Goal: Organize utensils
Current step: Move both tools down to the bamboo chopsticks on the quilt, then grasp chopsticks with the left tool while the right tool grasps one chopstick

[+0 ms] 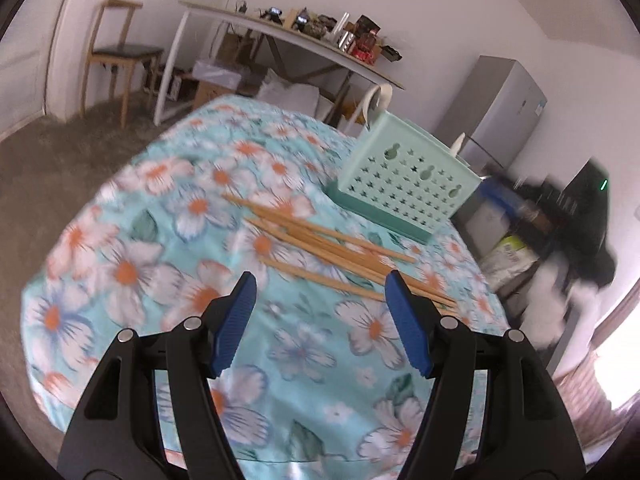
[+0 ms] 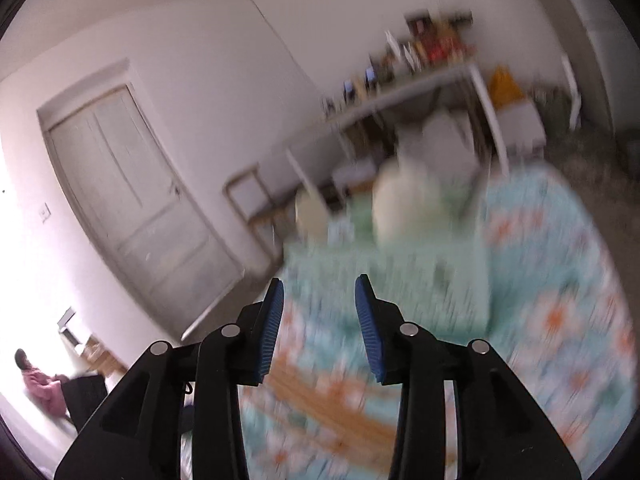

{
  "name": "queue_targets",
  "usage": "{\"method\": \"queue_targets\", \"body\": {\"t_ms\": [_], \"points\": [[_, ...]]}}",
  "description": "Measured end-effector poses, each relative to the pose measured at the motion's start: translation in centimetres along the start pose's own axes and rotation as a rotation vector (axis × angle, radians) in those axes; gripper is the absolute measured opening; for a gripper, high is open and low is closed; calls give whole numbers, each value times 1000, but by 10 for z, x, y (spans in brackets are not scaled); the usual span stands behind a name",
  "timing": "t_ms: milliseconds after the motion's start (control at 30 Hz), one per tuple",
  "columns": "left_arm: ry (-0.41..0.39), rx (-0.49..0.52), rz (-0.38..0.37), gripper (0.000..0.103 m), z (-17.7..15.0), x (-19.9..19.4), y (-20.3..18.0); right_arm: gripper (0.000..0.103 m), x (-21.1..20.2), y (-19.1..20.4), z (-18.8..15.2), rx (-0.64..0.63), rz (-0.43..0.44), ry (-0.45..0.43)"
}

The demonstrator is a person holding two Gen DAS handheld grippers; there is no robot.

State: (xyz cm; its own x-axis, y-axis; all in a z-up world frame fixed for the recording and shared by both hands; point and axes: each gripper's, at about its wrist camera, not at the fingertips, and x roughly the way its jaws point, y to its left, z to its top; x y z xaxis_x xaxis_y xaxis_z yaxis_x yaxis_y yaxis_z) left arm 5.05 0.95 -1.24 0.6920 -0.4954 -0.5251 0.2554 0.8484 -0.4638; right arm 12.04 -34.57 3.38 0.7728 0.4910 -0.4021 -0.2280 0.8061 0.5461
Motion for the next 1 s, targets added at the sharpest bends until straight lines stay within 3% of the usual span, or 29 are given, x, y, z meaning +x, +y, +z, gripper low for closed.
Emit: {"method": "queue_targets", "body": {"t_ms": [67,200,300,433,600,700,800,867,1000], "points": [[32,-36,-44,60,-1,9,2,37,9,-4,-19,33,-12,61],[146,-141,-166,53,-5,39,9,37,12,-6,-33,51,-27,98],[176,-187,-190,50,-8,56,11,37,9,-7,-33,50,-35,102],[183,-280,-154,40,-9,77,20,37,8,-8,-32,47,-34,104],[176,-365,-152,40,0,86,25,37,16,-18,-36,76,-23,118],[167,-444,-112,36,3,92,28,37,19,-24,-39,100,-10,124],[167,-536,-58,16,3,97,36,37,18,-28,-41,107,-5,122],[160,-587,-64,16,2,99,42,37,14,-29,-42,107,-6,116],[171,-561,-57,16,4,99,39,37,5,-35,-42,120,-12,103]]}}
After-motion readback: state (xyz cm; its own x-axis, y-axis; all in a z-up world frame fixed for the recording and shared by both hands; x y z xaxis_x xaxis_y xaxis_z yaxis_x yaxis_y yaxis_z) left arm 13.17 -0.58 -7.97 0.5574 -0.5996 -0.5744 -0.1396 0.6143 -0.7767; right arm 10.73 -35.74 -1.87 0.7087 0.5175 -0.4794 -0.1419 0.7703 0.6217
